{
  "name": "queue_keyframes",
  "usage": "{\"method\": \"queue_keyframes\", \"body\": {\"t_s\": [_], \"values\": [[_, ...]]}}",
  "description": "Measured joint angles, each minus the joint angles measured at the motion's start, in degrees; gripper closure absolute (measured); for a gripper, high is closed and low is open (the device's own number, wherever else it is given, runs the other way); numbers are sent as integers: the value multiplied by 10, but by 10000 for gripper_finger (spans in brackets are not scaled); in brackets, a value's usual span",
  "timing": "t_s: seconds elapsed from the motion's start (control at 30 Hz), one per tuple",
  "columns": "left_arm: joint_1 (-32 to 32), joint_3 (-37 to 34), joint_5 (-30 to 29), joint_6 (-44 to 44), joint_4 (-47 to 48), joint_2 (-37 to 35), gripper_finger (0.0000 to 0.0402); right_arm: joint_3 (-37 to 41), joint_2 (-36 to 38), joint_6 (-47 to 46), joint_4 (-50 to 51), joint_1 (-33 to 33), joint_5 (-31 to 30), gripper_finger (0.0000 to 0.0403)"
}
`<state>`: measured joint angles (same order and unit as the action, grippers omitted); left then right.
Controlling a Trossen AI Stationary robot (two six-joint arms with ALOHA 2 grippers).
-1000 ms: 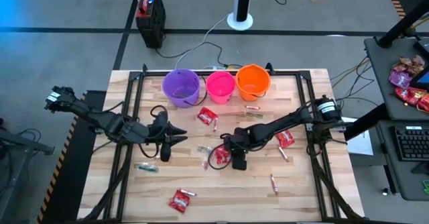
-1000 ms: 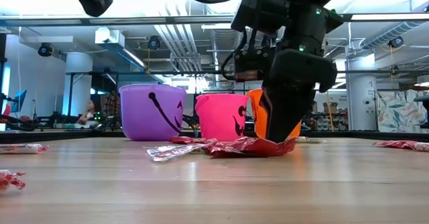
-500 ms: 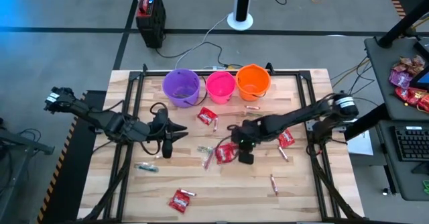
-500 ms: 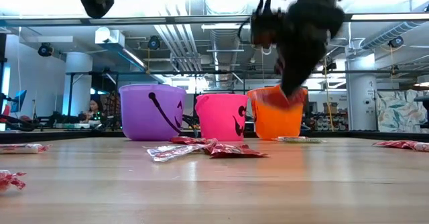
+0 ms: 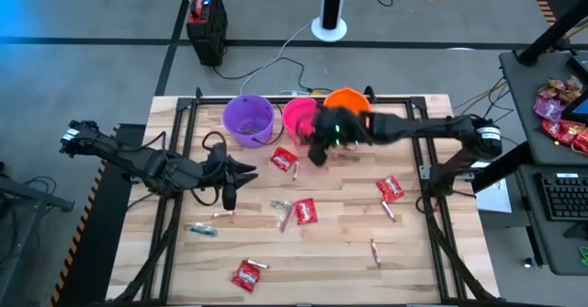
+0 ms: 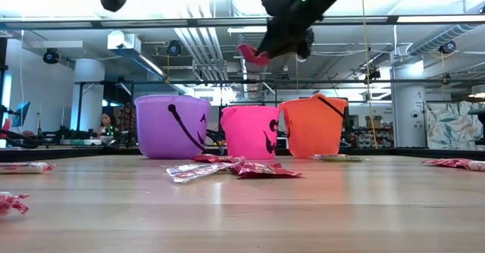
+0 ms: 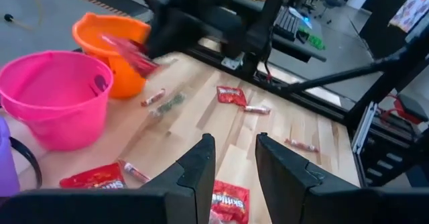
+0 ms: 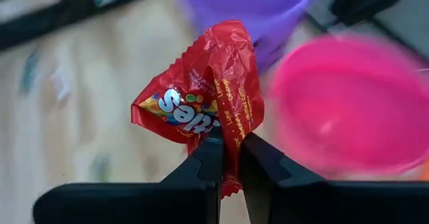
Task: Sort candy by brand, put in halloween buckets
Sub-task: Put the red candy pack into the pink bucket, then put the green candy into the purple bucket
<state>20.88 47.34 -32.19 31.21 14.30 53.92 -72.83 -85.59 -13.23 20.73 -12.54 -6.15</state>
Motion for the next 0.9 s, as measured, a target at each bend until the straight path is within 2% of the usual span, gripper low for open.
{"method": "queue_keyframes", "body": {"t_s": [0.17, 0.33, 0.63, 0.77, 0.9], "values": [[0, 23, -9, 0, 22, 0, 310, -60, -50, 17, 0, -69, -16, 374], [0, 30, -19, 17, 40, 1, 310, -112, -105, 14, 19, -109, -16, 366], [0, 29, -19, 56, 61, 2, 310, -180, -170, 22, 114, -128, -14, 271], [0, 29, -19, 76, 83, 2, 310, -186, -164, 33, 132, -129, -14, 237], [0, 28, -18, 104, 126, 3, 310, -187, -120, 33, 182, -127, 6, 217]]}}
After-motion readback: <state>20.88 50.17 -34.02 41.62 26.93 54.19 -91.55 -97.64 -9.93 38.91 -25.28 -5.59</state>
